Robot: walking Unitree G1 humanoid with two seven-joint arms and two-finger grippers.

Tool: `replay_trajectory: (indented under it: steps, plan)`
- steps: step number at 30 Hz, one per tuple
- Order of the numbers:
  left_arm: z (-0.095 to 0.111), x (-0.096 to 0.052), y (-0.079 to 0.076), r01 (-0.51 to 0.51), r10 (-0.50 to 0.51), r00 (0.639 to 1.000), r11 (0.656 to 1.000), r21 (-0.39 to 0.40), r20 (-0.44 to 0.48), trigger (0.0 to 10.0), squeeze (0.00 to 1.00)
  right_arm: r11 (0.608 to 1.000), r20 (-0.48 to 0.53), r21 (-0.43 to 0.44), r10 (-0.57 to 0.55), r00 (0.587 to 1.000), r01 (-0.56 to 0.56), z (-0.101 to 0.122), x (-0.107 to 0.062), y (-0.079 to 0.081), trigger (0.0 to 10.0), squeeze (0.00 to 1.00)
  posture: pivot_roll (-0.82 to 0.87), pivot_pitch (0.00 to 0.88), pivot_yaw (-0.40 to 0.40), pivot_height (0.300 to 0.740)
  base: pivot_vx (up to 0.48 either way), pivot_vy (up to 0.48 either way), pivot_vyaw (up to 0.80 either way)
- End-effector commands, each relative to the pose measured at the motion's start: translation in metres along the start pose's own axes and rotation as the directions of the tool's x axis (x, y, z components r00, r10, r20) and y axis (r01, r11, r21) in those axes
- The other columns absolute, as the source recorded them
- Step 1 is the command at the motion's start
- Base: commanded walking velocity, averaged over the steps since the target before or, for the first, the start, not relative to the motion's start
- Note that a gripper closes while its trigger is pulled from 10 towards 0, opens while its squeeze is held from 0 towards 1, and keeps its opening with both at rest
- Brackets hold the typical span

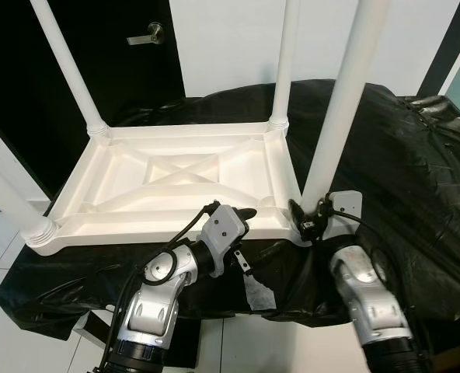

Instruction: Building children table

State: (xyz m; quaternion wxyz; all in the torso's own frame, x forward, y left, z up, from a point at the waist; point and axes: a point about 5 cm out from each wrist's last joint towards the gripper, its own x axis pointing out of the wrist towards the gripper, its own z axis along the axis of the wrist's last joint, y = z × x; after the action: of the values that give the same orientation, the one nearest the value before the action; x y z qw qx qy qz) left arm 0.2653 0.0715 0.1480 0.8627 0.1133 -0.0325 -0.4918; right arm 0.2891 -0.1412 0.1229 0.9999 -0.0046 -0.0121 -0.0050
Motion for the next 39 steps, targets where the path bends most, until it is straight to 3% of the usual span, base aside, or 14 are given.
replay_trajectory:
  steps: [1,3,14,15,20,24,30,31,32,33,34,36,37,39]
  plan:
    - [-0.003,-0.002,0.008,-0.15,0.15,0.989,0.989,0.009,-0.014,10.0,0.0,0.988,-0.093,-0.005,-0.153,0.984,0.154,-0.017,-0.007,-0.014,10.0,0.0,-0.05,0.0,0.016,0.74,0.0,0.0,0.0]
    - [-0.003,-0.004,0.01,-0.155,0.155,0.988,0.988,0.015,-0.016,10.0,0.0,0.988,-0.105,0.029,-0.148,0.983,0.152,-0.016,-0.007,-0.001,10.0,0.0,-0.05,0.0,0.026,0.74,0.0,0.0,0.0]
    - [-0.002,-0.006,0.01,-0.153,0.153,0.988,0.988,0.017,-0.017,10.0,0.0,0.991,-0.08,0.026,-0.128,0.989,0.13,-0.012,-0.01,0.007,10.0,0.0,-0.04,0.0,0.024,0.74,0.0,0.0,0.0]
    - [-0.003,-0.007,0.01,-0.155,0.156,0.988,0.988,0.02,-0.023,10.0,0.0,0.992,-0.072,0.027,-0.124,0.99,0.126,-0.01,-0.01,0.007,10.0,1.0,-0.04,0.0,0.023,0.74,0.0,0.0,0.0]
    - [-0.003,-0.008,0.01,-0.155,0.156,0.987,0.988,0.021,-0.026,10.0,0.0,0.996,-0.045,0.034,-0.077,0.996,0.079,-0.006,-0.011,0.003,10.0,1.0,-0.04,0.0,0.024,0.74,0.0,0.0,0.0]
    - [-0.003,-0.005,0.01,-0.149,0.15,0.988,0.989,0.018,-0.022,10.0,0.0,0.988,0.023,0.026,0.15,0.988,-0.15,0.004,-0.015,-0.006,10.0,1.0,-0.06,0.0,0.032,0.74,0.0,0.0,0.0]
    - [-0.003,-0.004,0.01,-0.144,0.144,0.989,0.989,0.017,-0.022,10.0,0.0,0.949,0.021,-0.026,0.316,0.949,-0.315,0.009,-0.012,-0.024,10.0,1.0,-0.06,0.0,0.038,0.74,0.0,0.0,0.0]
    - [-0.003,-0.004,0.01,-0.143,0.143,0.989,0.99,0.017,-0.022,10.0,0.0,0.928,0.014,-0.052,0.369,0.929,-0.368,0.01,-0.011,-0.027,10.0,0.0,-0.06,0.0,0.04,0.74,0.0,0.0,0.0]
    - [-0.003,-0.004,0.01,-0.143,0.143,0.989,0.99,0.017,-0.022,10.0,0.0,0.928,0.014,-0.052,0.369,0.929,-0.368,0.01,-0.011,-0.027,10.0,0.0,-0.06,0.0,0.04,0.74,0.0,0.0,0.0]
    - [-0.002,-0.003,0.011,-0.141,0.141,0.99,0.99,0.019,-0.019,10.0,0.0,0.87,-0.009,-0.097,0.485,0.875,-0.483,0.013,-0.004,-0.029,10.0,0.0,-0.06,0.0,0.043,0.74,0.0,0.0,0.0]
    - [-0.002,-0.003,0.011,-0.141,0.141,0.99,0.99,0.019,-0.019,10.0,0.0,0.87,-0.009,-0.097,0.485,0.875,-0.483,0.013,-0.004,-0.029,10.0,0.0,-0.06,0.0,0.043,0.74,0.0,0.0,0.0]
    - [-0.001,-0.002,0.012,-0.139,0.14,0.99,0.99,0.028,-0.017,10.0,0.0,0.812,-0.032,-0.15,0.566,0.824,-0.564,0.017,0.004,-0.029,10.0,0.0,-0.06,0.0,0.043,0.74,0.0,0.0,0.0]
    - [-0.001,-0.002,0.012,-0.139,0.14,0.99,0.99,0.028,-0.017,10.0,0.0,0.812,-0.032,-0.15,0.566,0.824,-0.564,0.017,0.004,-0.029,10.0,0.0,-0.06,0.0,0.043,0.74,0.0,0.0,0.0]
    - [0.0,-0.001,0.014,-0.141,0.141,0.99,0.99,0.031,-0.013,10.0,0.0,0.757,-0.068,-0.197,0.623,0.779,-0.623,0.019,0.015,-0.029,10.0,0.0,-0.06,0.0,0.043,0.74,0.0,0.0,0.0]
